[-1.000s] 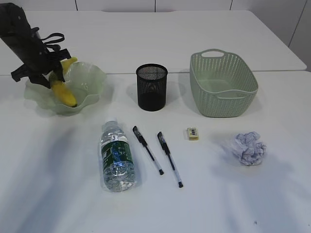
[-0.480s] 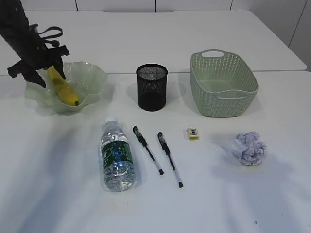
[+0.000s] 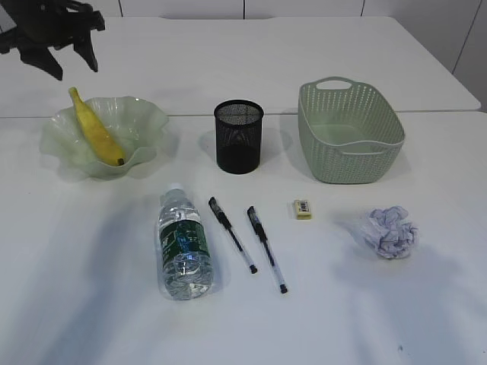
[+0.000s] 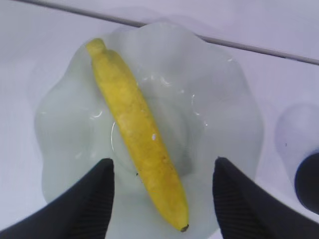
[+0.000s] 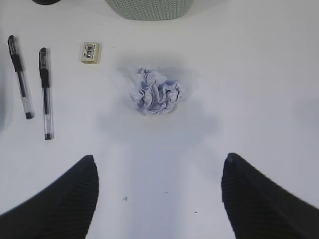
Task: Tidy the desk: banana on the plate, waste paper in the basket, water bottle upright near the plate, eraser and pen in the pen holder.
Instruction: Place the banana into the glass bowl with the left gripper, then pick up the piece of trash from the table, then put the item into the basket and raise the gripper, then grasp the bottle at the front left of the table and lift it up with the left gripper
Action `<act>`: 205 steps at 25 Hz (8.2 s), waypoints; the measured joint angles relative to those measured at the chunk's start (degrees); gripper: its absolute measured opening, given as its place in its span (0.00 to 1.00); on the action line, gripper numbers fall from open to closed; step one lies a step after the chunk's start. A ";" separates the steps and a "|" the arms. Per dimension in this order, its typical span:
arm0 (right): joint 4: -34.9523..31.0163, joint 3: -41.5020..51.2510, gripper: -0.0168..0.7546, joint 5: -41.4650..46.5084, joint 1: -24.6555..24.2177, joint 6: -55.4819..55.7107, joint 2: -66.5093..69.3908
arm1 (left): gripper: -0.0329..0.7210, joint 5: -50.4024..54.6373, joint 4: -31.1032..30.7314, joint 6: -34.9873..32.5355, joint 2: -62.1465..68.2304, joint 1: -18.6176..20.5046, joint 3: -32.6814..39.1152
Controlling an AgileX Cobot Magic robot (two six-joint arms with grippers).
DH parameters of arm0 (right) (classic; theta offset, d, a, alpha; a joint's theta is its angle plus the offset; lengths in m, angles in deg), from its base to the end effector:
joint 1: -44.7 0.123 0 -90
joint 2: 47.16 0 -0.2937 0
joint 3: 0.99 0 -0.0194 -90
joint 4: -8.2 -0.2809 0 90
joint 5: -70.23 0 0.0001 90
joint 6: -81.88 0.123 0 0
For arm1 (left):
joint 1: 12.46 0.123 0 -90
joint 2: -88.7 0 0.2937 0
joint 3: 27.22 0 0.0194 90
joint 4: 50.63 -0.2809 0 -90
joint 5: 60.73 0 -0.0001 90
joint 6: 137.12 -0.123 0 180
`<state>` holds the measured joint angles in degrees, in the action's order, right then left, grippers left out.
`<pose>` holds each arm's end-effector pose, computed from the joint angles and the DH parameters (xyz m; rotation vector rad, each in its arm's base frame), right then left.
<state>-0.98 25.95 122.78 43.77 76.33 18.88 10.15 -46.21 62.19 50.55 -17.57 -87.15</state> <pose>0.2321 0.0118 0.2960 -0.0285 2.5292 0.1548 0.5594 -0.0590 0.2540 -0.3419 2.6622 -0.2410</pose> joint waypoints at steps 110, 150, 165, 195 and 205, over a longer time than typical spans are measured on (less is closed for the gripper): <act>2.64 -15.92 0.17 -8.17 7.57 1.49 50.38 | 0.61 -19.58 -2.95 -15.89 -58.71 -2.27 86.63; 8.06 -61.84 0.29 -6.92 7.57 14.06 70.90 | 0.58 -18.02 -2.61 -15.89 -58.71 -2.27 86.63; 7.89 -67.82 0.72 5.59 7.66 14.29 69.20 | 0.57 -19.20 0.34 -15.89 -58.71 -2.27 86.63; 3.85 -29.03 0.72 18.53 7.66 3.15 24.57 | 0.56 -19.38 5.36 -20.60 -58.71 -2.27 86.63; 3.98 -12.15 0.72 16.47 7.66 3.15 13.49 | 0.56 -26.32 14.95 -21.56 -58.71 -13.93 86.02</act>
<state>2.99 13.80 139.25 51.44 79.48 32.37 -16.17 -31.26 40.63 -8.16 -31.50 -1.14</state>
